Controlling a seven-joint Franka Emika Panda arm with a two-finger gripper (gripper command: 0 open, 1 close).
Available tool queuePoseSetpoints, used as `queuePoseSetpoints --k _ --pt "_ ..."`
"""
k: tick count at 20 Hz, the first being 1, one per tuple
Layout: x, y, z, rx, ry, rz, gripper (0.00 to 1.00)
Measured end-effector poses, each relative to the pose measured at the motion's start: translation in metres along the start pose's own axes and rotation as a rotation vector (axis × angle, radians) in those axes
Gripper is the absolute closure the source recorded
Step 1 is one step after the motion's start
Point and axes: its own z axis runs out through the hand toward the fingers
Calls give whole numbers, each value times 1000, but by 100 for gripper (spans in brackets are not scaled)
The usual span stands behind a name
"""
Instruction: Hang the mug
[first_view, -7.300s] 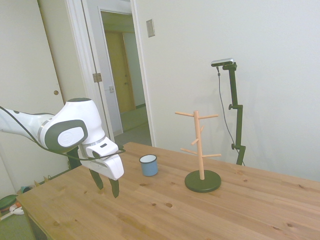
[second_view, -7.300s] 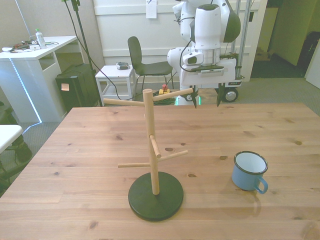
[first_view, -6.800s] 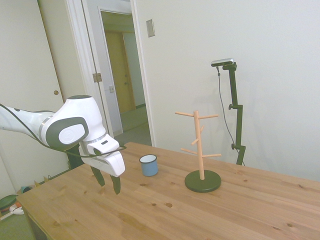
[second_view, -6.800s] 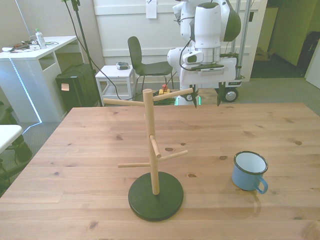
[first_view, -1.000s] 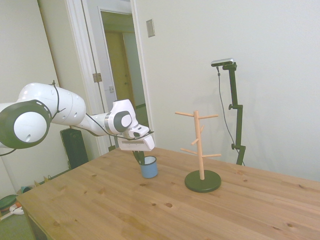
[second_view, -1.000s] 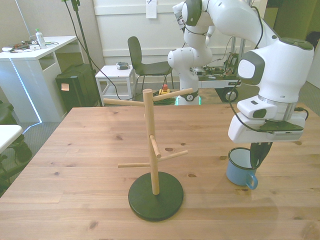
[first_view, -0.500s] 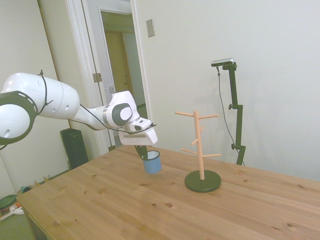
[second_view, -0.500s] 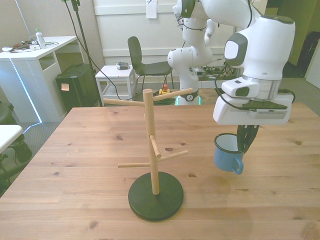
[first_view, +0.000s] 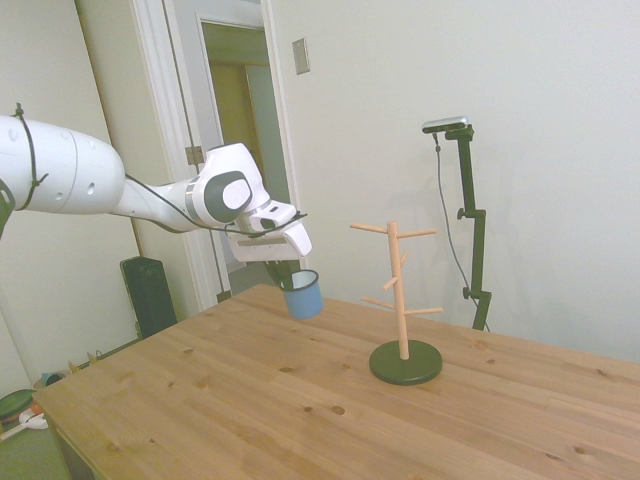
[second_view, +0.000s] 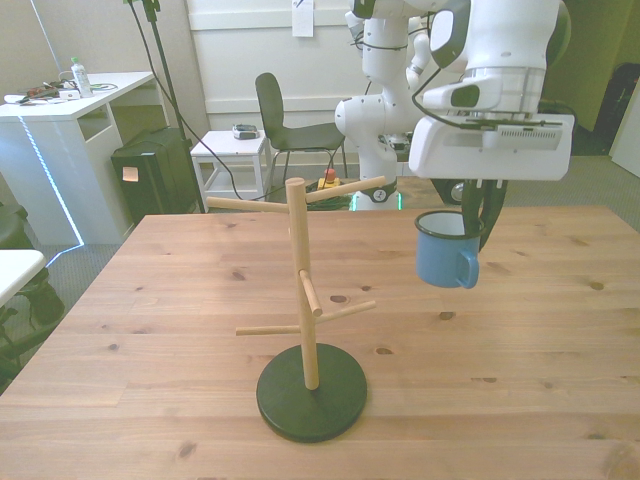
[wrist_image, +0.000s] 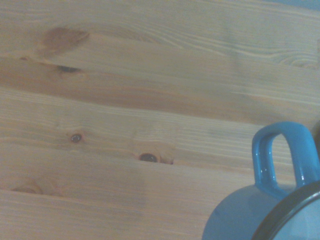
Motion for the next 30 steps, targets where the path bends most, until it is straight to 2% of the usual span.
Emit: queuePoseSetpoints --k 7,10,30 --pt "21 30 -68 25 32 -28 100" --pt "35 41 -88 33 37 -30 100" --pt "86 25 -93 44 16 -12 100"
